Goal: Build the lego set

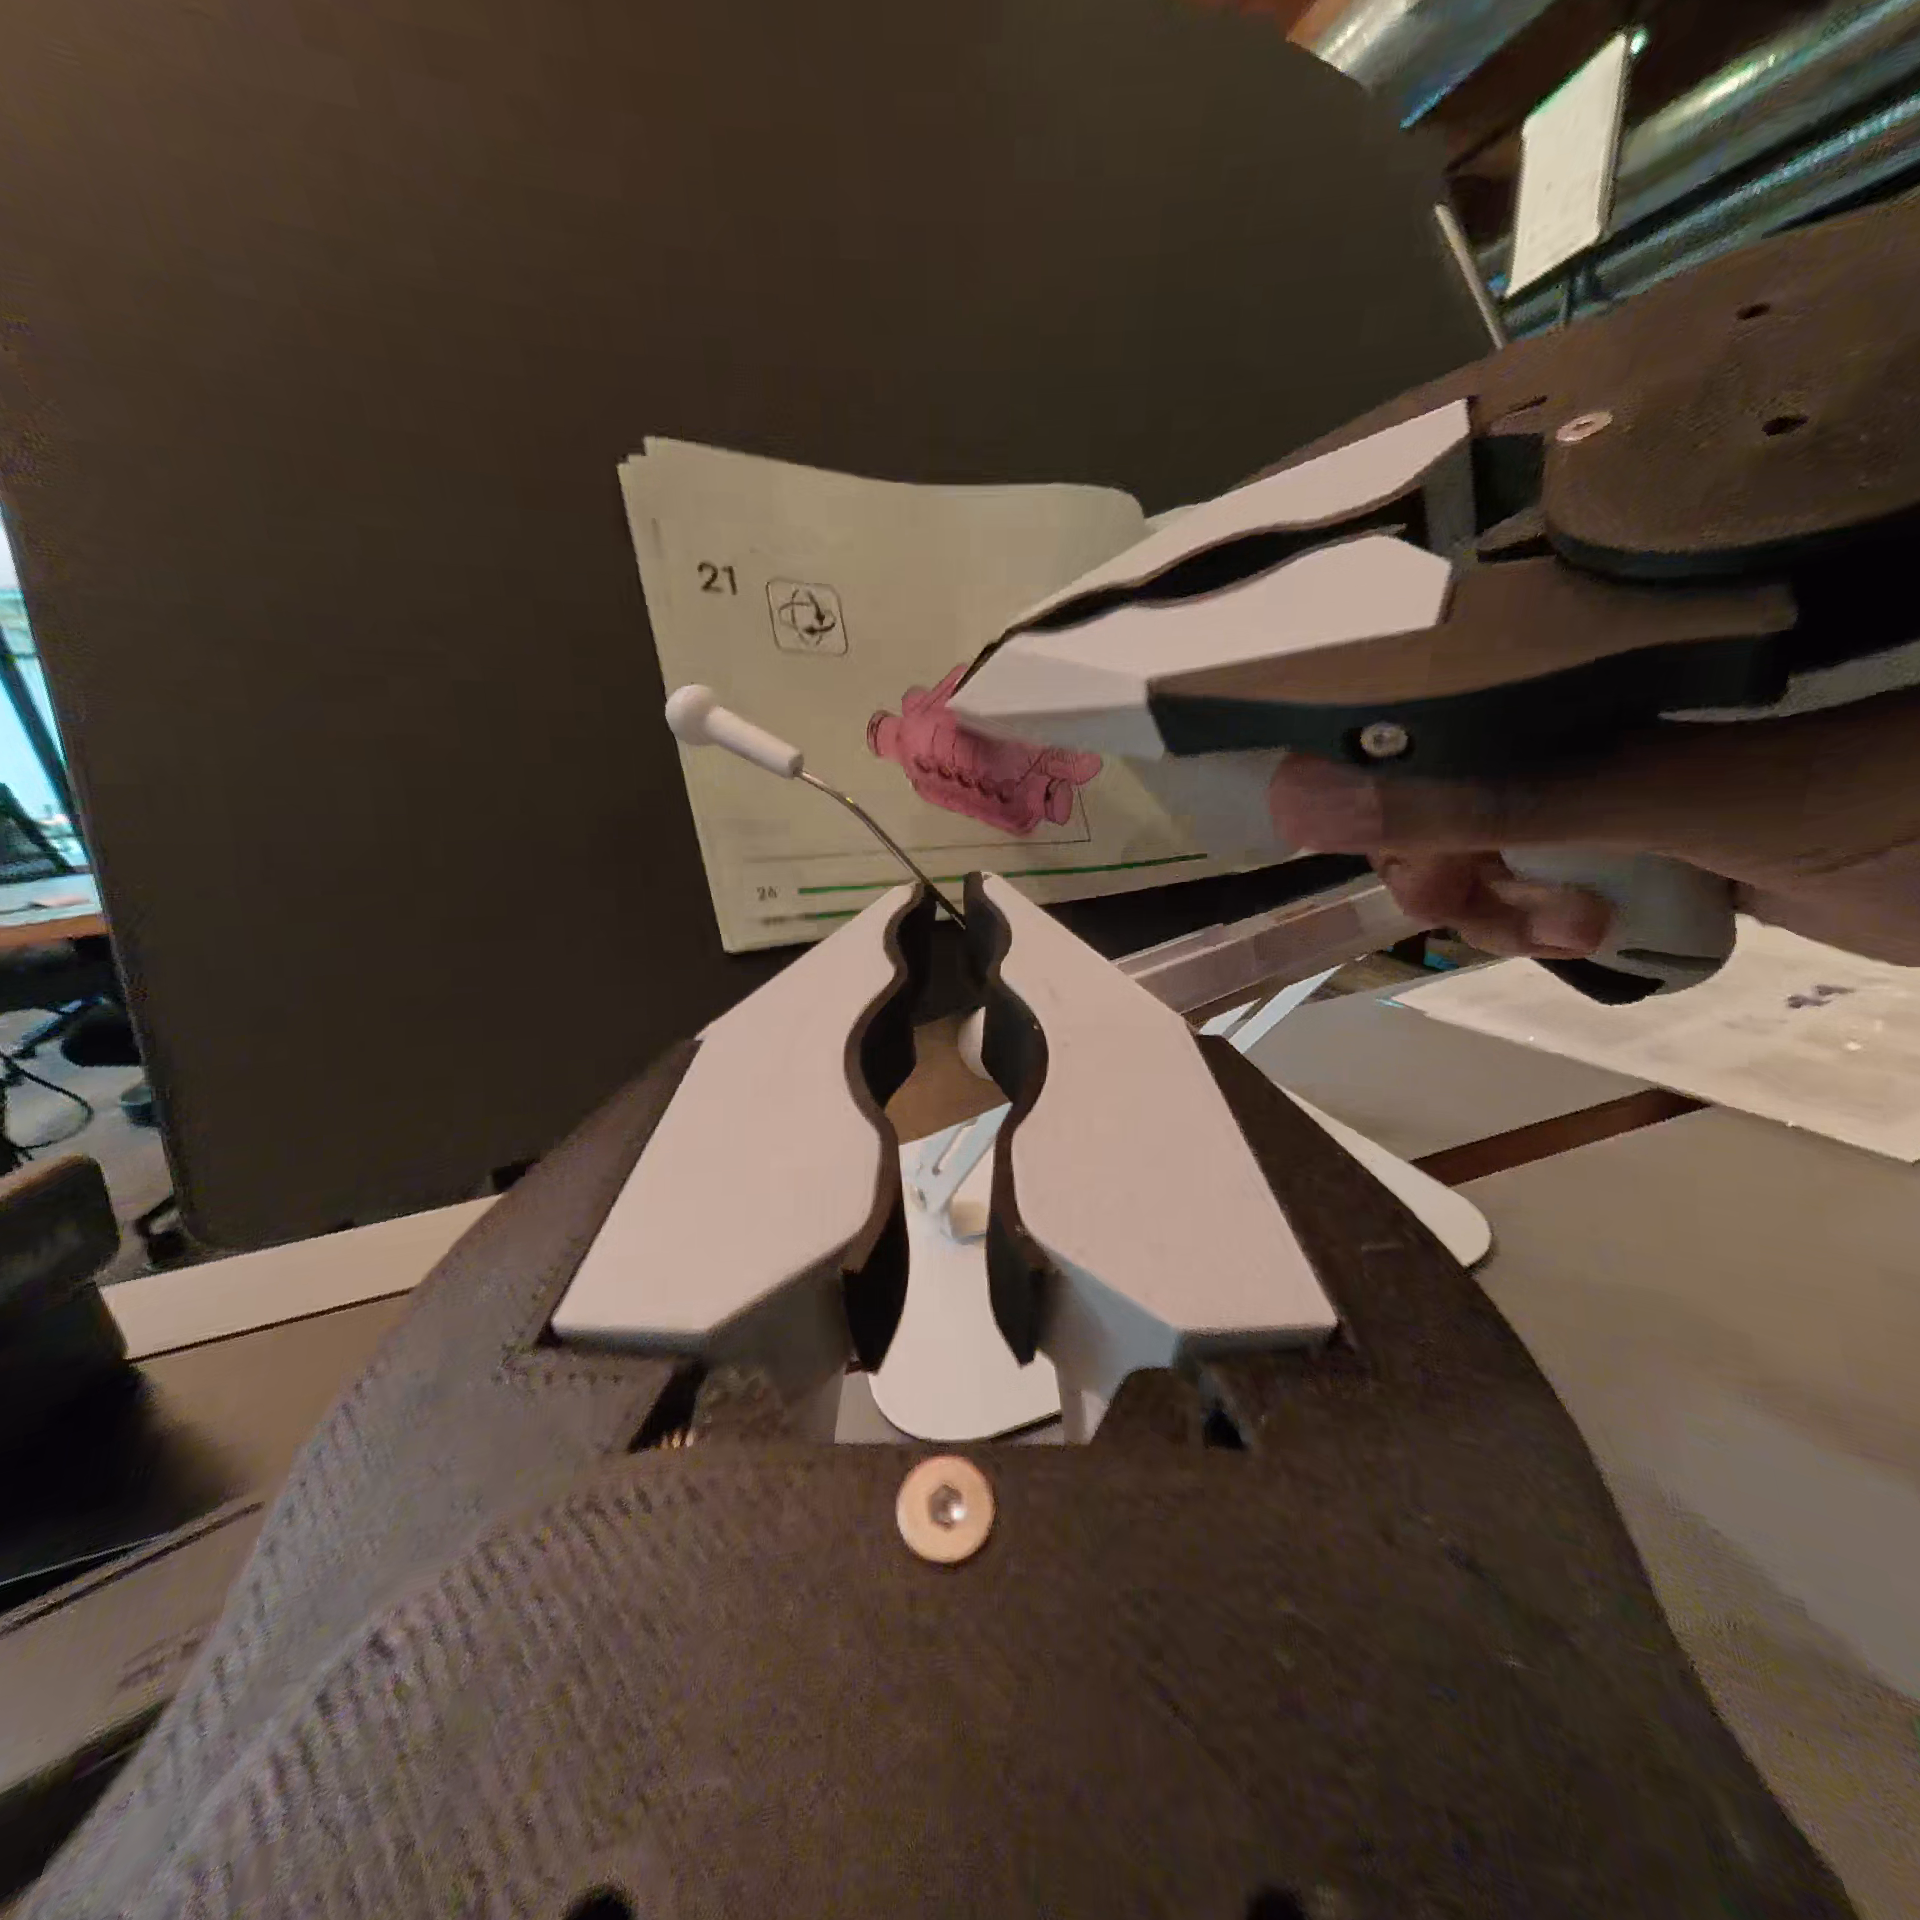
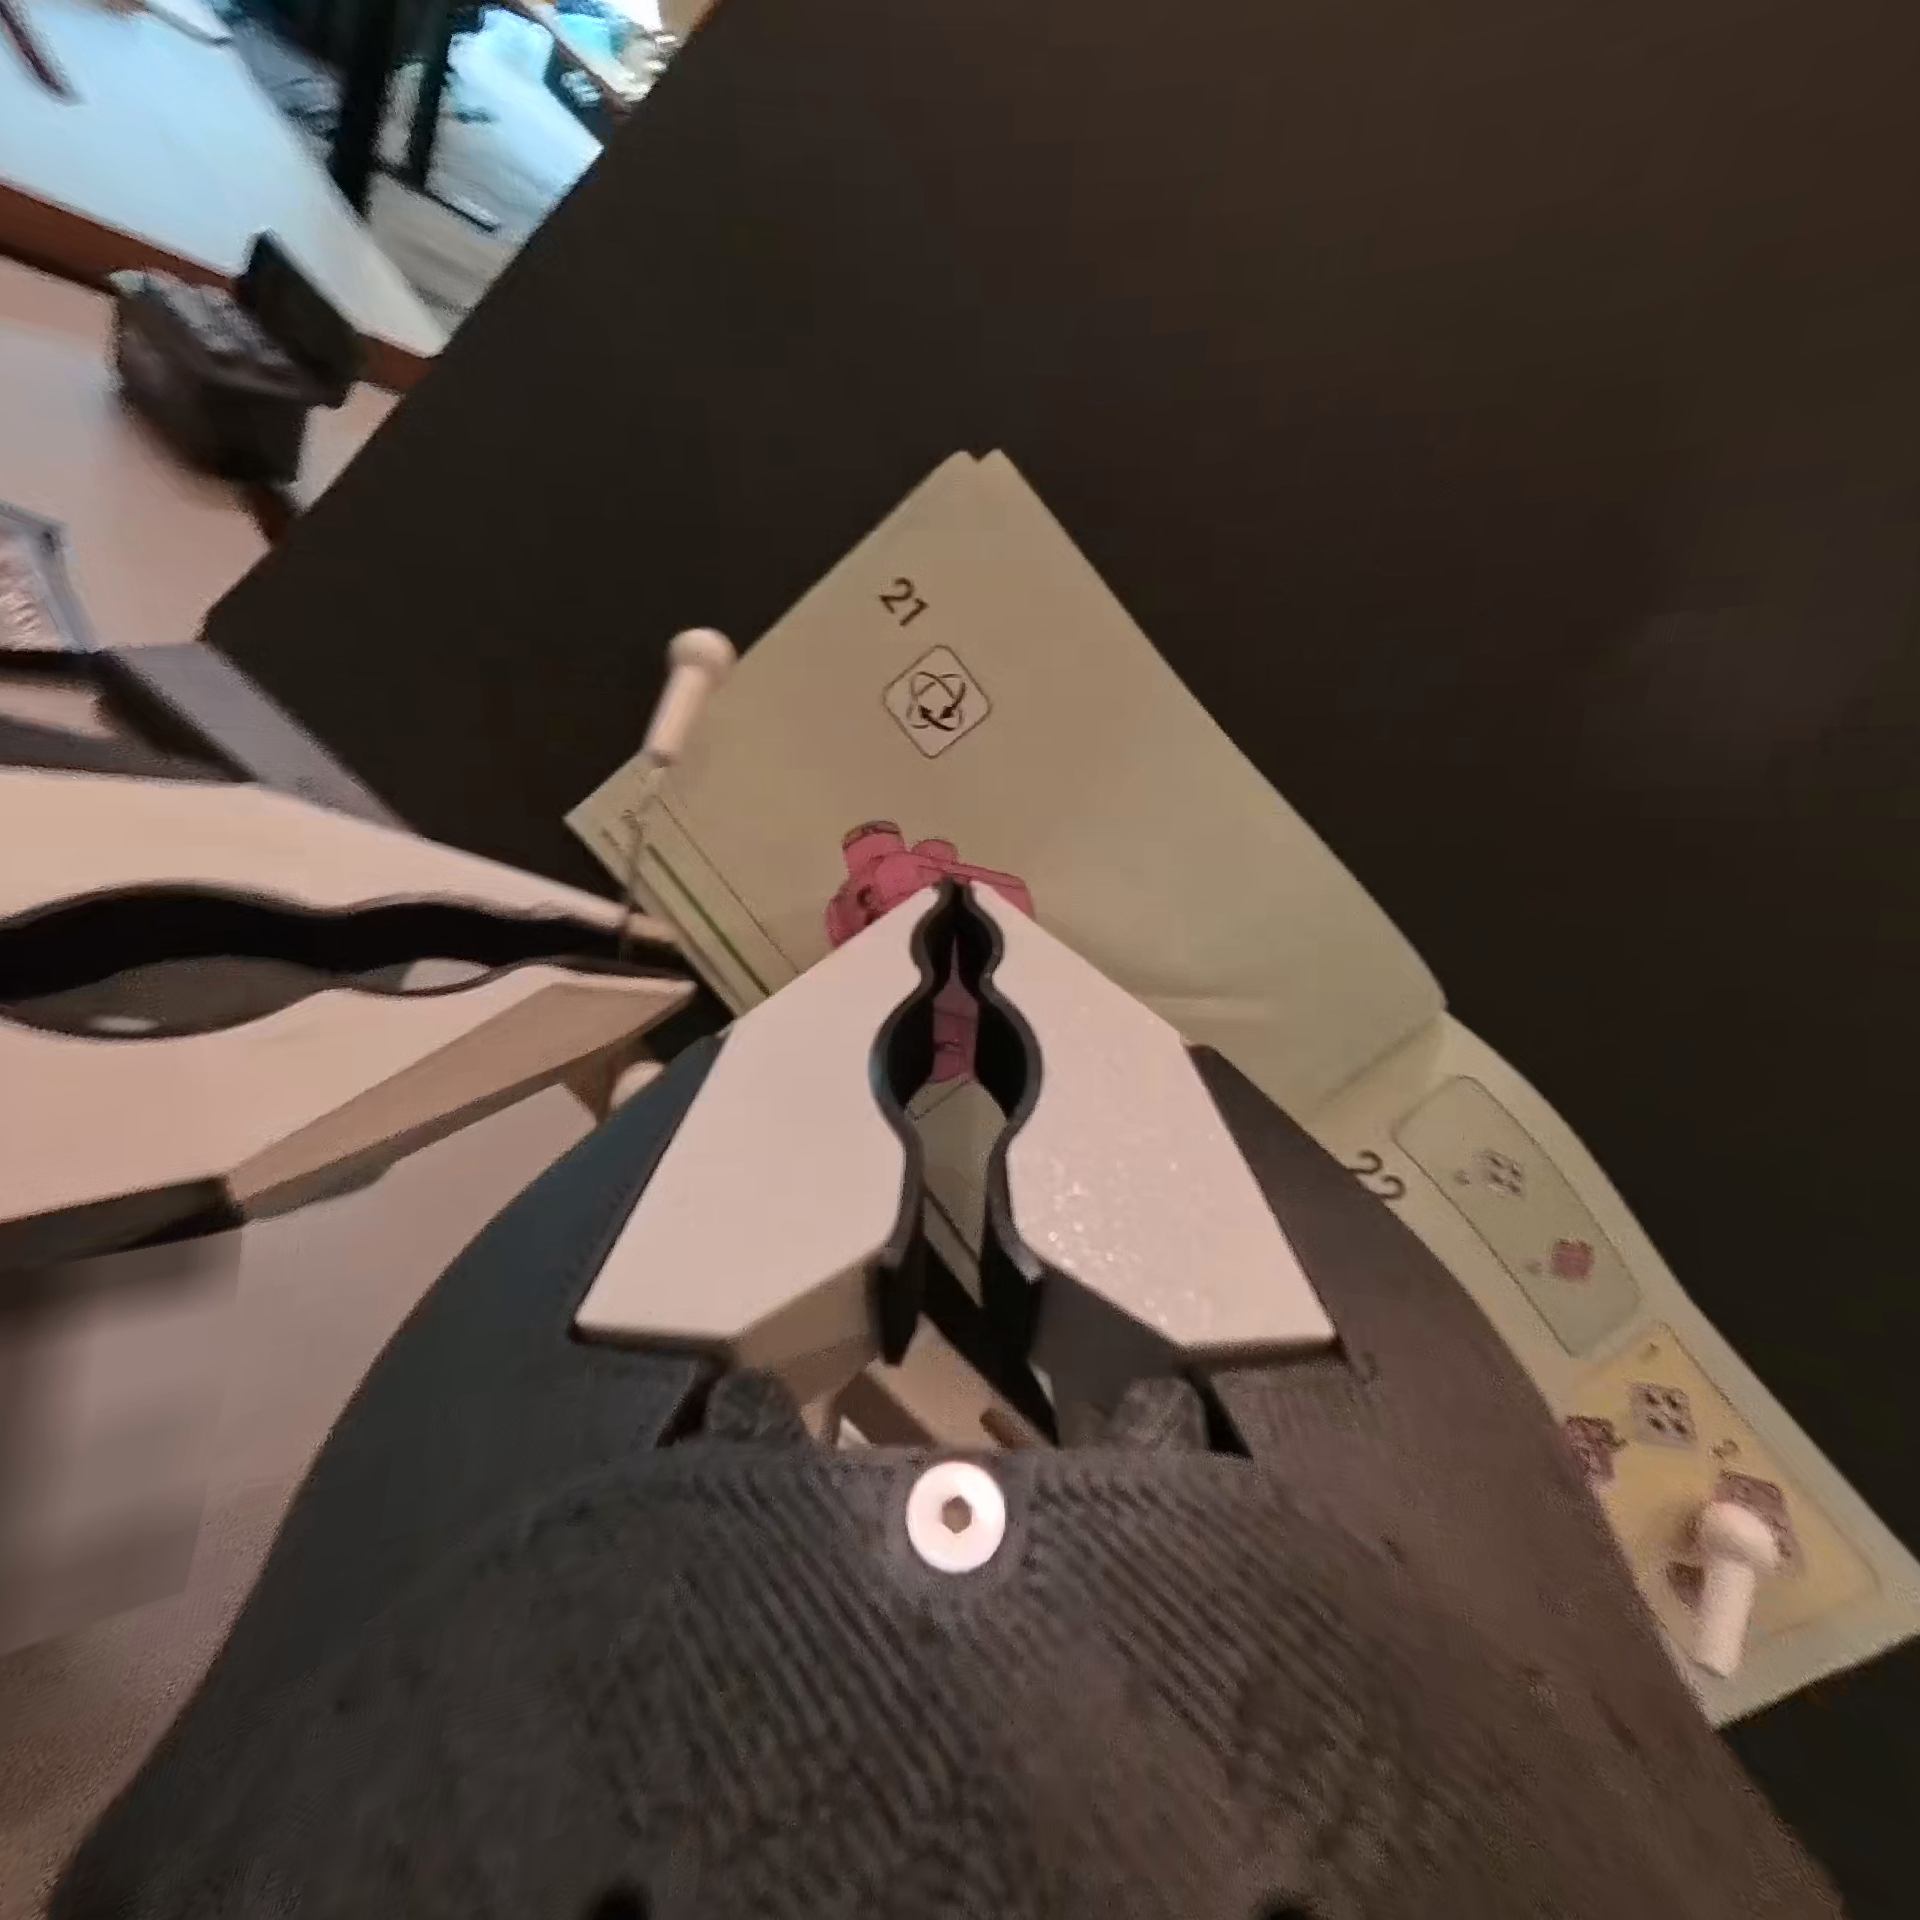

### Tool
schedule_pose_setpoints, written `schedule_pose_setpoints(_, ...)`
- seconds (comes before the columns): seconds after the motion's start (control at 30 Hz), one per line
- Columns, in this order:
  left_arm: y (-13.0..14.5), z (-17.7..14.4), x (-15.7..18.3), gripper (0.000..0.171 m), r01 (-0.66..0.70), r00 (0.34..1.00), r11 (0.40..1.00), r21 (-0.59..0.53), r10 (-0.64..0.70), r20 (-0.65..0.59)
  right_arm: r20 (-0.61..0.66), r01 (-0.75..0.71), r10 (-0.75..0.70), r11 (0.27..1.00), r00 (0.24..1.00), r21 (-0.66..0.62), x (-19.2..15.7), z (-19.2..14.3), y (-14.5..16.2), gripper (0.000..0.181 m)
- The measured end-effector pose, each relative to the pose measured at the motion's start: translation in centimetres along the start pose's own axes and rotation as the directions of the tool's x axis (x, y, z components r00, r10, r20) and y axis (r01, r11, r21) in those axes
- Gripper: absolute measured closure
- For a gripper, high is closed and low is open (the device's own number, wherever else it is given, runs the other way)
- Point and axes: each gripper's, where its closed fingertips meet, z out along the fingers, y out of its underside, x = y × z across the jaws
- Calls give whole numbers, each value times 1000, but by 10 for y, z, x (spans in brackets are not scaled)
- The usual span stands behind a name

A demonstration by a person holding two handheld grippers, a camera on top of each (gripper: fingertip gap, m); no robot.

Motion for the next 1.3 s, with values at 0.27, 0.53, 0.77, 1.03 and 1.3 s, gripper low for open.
schedule_pose_setpoints(0.27,3,4,-1,169,-73,996,997,-29,74,50,142,0,-1,1000,990,9,-24,-7,3,181)
schedule_pose_setpoints(0.53,-11,-2,5,145,-69,998,997,38,69,3,118,-112,110,994,987,10,-13,-101,-13,176)
schedule_pose_setpoints(0.77,-94,-24,3,144,-32,999,959,281,39,-18,174,-321,403,874,898,-364,-71,-283,55,140)
schedule_pose_setpoints(1.03,-184,-56,51,155,244,953,915,323,-165,-252,170,-315,489,753,856,-578,-179,-378,140,106)
schedule_pose_setpoints(1.3,-169,-136,172,134,190,758,979,71,-100,-644,224,-764,845,535,486,-361,-163,-379,97,169)
